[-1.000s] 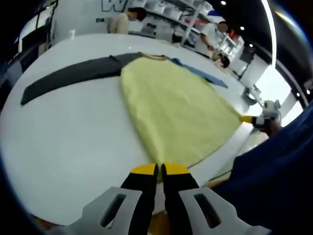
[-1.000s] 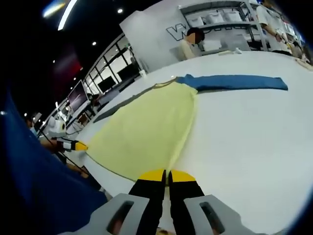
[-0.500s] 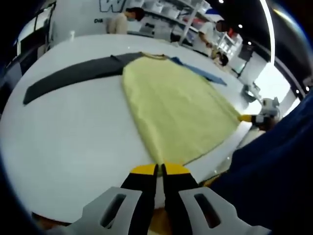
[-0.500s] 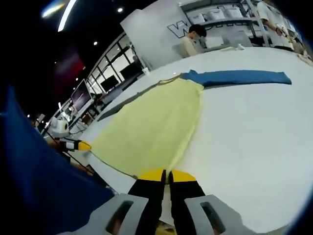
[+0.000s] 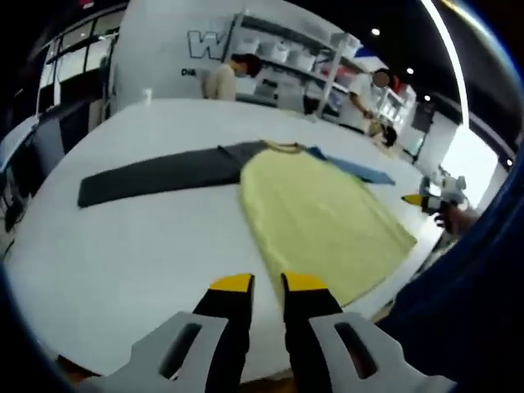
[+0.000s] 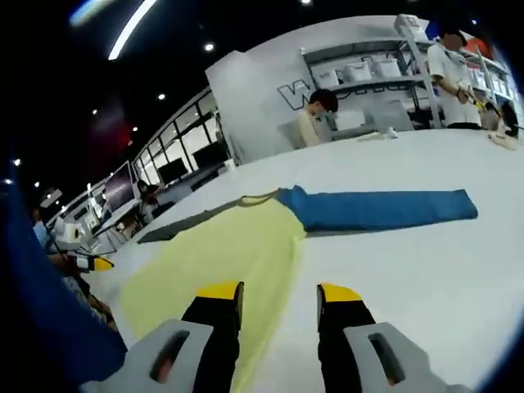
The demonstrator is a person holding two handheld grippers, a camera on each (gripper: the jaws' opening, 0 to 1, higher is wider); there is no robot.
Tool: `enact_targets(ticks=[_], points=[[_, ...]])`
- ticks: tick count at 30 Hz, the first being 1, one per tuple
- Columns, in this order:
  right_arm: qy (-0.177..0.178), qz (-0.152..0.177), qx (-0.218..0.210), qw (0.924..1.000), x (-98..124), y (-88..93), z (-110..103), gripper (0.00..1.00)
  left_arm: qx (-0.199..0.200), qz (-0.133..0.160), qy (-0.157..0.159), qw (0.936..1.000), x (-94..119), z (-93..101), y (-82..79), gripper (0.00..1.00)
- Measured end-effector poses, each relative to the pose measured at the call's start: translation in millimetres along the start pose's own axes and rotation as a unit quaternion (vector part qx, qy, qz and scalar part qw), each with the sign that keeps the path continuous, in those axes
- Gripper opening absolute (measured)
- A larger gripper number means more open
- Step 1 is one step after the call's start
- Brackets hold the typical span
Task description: Fold the garment on the visible template until the final outline fits inside the template.
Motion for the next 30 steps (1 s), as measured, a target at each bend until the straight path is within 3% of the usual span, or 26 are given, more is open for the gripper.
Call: enact_targets(ticks=[7, 11, 14, 15, 20, 23, 25, 30], points=[[0.007, 0.013, 0.021, 0.9997, -35.7, -18.3, 34.6, 0.52, 0.006, 0.022, -0.001, 0.9997, -6.6, 13.0, -5.0, 0.32], [0.039, 0.020, 0.032, 0.9985, -45.7, -23.9, 64.1, 0.72, 0.006, 0.041, -0.010, 0.9991, -7.4, 23.6, -6.4, 0.52], [0.068, 0.030, 0.022, 0.9970, -47.9, -30.0, 79.7, 0.81, 0.012, 0.051, -0.019, 0.9984, -6.5, 22.1, -6.0, 0.62], [0.078, 0.035, 0.023, 0.9961, -49.2, -33.8, 99.2, 0.83, 0.015, 0.054, -0.023, 0.9982, -5.4, 22.6, -5.7, 0.62], [0.106, 0.029, 0.024, 0.9936, -53.6, -39.6, 128.0, 1.00, 0.022, 0.052, -0.031, 0.9979, -4.5, 20.8, -2.2, 0.62], [0.127, 0.017, 0.041, 0.9909, -56.1, -39.8, 142.7, 0.99, 0.022, 0.044, -0.034, 0.9982, -3.8, 19.4, -0.6, 0.61], [0.132, 0.005, 0.026, 0.9909, -66.3, -36.3, 161.0, 0.99, 0.019, 0.041, -0.037, 0.9983, -3.0, 22.4, -1.3, 0.60], [0.132, -0.010, -0.008, 0.9912, -74.9, -25.0, 175.2, 0.99, 0.020, 0.039, -0.043, 0.9981, -2.0, 28.1, -2.7, 0.60]])
Point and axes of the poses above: the point that each gripper's makers call its tool centre point, and the gripper's own axes: x roughly backward along the fingers, z roughly to its right, y roughly out of its underside, the point moved 9 cm from there along x, roughly backward along the fingers, and after that the axes turned 14 degrees about x, right-handed, at the moved point
